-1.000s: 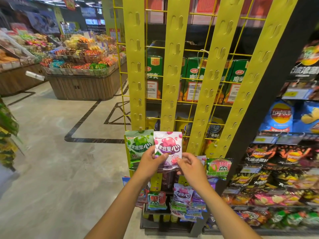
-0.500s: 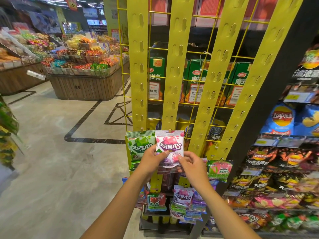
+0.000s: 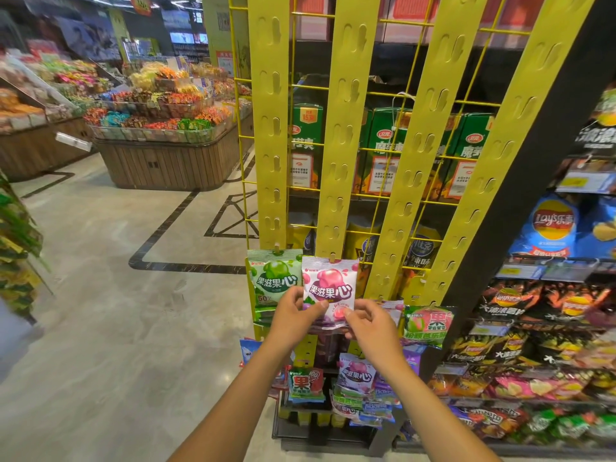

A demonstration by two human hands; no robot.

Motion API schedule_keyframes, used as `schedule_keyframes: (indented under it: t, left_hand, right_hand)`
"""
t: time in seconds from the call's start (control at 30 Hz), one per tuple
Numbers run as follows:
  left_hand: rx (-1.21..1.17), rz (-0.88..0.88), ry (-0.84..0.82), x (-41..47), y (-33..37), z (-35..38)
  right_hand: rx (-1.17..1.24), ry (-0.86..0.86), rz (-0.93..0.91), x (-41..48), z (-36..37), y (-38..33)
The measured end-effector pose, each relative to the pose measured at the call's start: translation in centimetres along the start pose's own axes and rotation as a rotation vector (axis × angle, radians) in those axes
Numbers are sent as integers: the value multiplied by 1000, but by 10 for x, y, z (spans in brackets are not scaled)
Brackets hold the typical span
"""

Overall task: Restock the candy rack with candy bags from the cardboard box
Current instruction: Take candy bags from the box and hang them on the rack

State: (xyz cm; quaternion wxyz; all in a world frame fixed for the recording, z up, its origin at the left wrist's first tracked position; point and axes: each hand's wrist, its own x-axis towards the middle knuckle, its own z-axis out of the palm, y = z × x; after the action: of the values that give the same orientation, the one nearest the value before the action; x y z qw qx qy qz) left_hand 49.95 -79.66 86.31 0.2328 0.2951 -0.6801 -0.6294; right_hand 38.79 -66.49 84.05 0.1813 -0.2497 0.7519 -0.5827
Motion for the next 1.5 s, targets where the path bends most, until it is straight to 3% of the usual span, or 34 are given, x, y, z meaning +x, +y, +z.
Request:
schedule_keyframes:
  t: [0.23, 0.77, 1.23, 1.5]
  left_hand:
    - [102, 29, 83, -6, -11, -5]
    - [119, 35, 88, -5, -20, -17]
    - [180, 40, -204, -2, -20, -47]
    - [404, 163, -224, -16, -23, -44]
  right_hand:
    - [-55, 20, -5, -2, 5, 6]
    - [-130, 63, -16, -5, 7, -2]
    - [-213, 163, 37, -14, 21, -12]
    - [-243, 162, 66, -38, 9, -8]
